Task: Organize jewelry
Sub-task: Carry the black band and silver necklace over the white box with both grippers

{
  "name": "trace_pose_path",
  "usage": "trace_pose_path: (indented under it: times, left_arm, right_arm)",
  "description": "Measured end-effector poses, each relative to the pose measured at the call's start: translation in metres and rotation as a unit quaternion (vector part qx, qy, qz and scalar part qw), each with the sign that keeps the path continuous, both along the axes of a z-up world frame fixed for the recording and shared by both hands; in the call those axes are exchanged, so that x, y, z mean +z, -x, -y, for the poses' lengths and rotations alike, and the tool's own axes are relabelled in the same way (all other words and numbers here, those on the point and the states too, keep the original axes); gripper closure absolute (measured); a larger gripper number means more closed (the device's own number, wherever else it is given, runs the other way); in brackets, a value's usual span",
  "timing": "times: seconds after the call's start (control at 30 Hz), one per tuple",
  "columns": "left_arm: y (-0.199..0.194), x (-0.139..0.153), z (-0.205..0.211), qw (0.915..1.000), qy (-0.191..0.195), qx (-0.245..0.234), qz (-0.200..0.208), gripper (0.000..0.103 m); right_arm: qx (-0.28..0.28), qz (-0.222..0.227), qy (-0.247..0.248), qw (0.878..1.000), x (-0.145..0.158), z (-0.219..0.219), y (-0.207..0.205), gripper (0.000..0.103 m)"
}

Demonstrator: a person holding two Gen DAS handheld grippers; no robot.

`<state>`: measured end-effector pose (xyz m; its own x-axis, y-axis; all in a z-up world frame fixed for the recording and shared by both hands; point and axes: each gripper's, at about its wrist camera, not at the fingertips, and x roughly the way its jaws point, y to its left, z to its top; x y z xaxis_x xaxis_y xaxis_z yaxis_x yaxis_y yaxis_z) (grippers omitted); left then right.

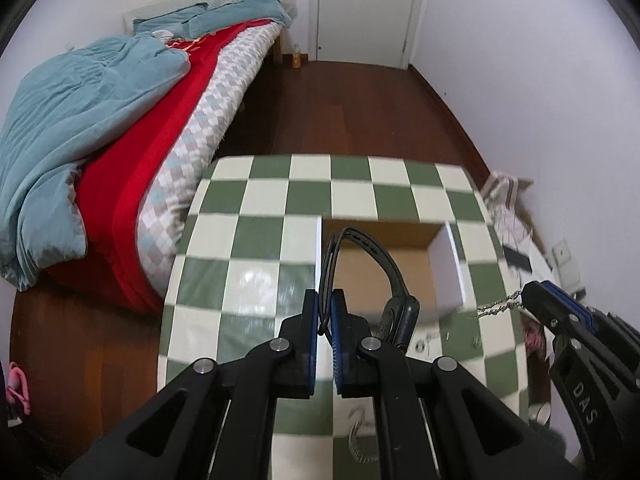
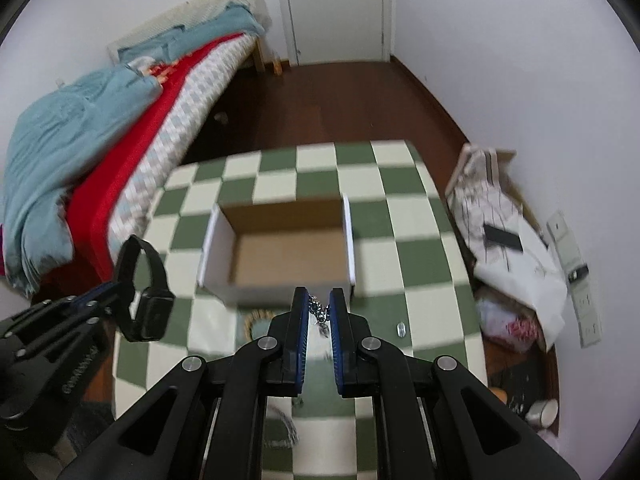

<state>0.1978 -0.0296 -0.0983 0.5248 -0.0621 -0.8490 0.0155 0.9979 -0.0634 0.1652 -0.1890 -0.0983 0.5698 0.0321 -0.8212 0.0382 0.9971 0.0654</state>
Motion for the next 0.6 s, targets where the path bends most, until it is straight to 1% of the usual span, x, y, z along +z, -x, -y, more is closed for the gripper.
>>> trace_pose_path:
  times: [0.17,0.27,0.33,0.4,0.47,0.53,0.6]
  left_arm:
    - [-0.037,0.0,0.001,0.9998,0.017,0.009,-0.006,0.099]
    - [-0.065,-0.015,0.003,0.9991,0.032,0.008,-0.028,0.099]
    - [-0.079,-0.027,0.004,0.9979,0.044,0.011,-0.045,0.099]
    - [-0.096,-0.046,0.003,0.9949,0.066,0.013,-0.075,0.099]
    - [-0.106,-0.061,0.002,0.9918,0.082,0.019,-0.097,0.099]
    - [-0.116,-0.075,0.003,0.9889,0.091,0.019,-0.116,0.099]
    - [-0.122,-0.085,0.005,0.9874,0.091,0.019,-0.128,0.099]
  right_arm:
    - [0.007,0.011,-0.018,1.0,0.012,-0.002,-0.038,0.092]
    - [0.009,0.004,-0.039,0.999,0.007,0.001,-0.064,0.092]
    - [0.011,-0.011,-0.054,0.998,-0.003,0.004,-0.084,0.092]
    - [0.014,-0.027,-0.067,0.997,-0.013,0.007,-0.099,0.092]
    - [0.014,-0.047,-0.084,0.995,-0.027,0.009,-0.117,0.092]
    - [0.011,-0.067,-0.094,0.993,-0.041,0.011,-0.132,0.092]
    - [0.013,-0.086,-0.097,0.991,-0.054,0.011,-0.145,0.092]
